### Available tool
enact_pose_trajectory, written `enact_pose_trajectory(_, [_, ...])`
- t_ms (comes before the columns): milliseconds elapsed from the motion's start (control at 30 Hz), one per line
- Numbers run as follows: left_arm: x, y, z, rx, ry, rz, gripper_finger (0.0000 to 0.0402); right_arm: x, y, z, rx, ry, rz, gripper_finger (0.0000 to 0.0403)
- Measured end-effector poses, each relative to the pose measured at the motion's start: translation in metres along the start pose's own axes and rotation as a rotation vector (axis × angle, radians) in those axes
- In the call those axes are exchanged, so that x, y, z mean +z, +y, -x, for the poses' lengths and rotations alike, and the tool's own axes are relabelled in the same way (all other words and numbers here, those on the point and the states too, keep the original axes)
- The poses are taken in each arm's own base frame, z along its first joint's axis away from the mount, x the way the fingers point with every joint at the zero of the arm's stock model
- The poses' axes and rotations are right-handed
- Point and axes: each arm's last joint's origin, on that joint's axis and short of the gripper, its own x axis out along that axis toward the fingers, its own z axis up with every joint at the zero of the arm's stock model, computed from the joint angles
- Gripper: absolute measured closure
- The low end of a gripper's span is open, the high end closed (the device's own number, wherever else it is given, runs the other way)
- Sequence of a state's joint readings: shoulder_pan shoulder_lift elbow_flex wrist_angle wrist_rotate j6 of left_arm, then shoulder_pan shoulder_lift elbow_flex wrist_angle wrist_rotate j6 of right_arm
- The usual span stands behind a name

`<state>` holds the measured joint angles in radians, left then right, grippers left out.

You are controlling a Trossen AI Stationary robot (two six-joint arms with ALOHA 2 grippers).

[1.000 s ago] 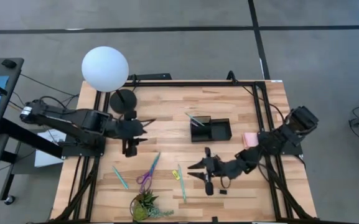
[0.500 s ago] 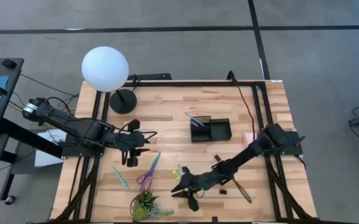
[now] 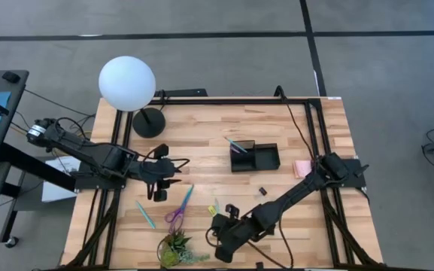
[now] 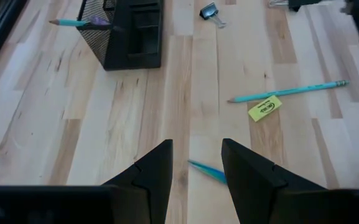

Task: Pick and place office supplies into organizer
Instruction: Put the blue pencil into the black desk organizer

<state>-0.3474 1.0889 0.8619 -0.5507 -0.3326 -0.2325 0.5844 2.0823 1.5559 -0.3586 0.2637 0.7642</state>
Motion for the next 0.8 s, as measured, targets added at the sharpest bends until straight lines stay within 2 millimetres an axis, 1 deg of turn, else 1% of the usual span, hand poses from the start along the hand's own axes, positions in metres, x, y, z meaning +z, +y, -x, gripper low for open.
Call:
enact_pose_trajectory(67, [0.0, 0.0, 0.0, 0.01, -0.002, 0.0, 0.0267, -0.001, 0.002, -0.002, 0.021, -0.025, -0.012, 0.0402])
enact_pose_trajectory(100, [0.0, 0.0, 0.0, 0.014, -0.003, 0.0, 0.0267, -0.002, 0.003, -0.007, 0.026, -0.036, -0.02, 0.0402])
enact_pose_trajectory(167, [0.0, 0.001, 0.0, 0.024, -0.006, 0.0, 0.0267, -0.008, 0.001, -0.019, 0.021, -0.029, -0.037, 0.0402])
enact_pose_trajectory(267, [0.0, 0.001, 0.0, 0.031, -0.006, 0.0, 0.0267, -0.02, -0.003, -0.043, 0.041, 0.023, -0.055, 0.0402])
enact_pose_trajectory(367, [0.0, 0.001, 0.0, 0.032, -0.001, -0.002, 0.0267, -0.028, -0.006, -0.056, 0.038, 0.043, -0.054, 0.0402])
enact_pose_trajectory(533, [-0.001, 0.001, 0.0, 0.033, 0.006, -0.005, 0.0267, -0.029, -0.007, -0.055, 0.022, 0.06, -0.111, 0.0403])
enact_pose_trajectory(667, [-0.001, 0.001, 0.0, 0.034, 0.009, -0.006, 0.0267, -0.035, -0.006, -0.054, -0.006, 0.095, -0.12, 0.0403])
enact_pose_trajectory(800, [-0.001, 0.001, 0.0, 0.034, 0.009, -0.007, 0.0267, -0.044, -0.01, -0.051, -0.067, 0.166, -0.163, 0.0403])
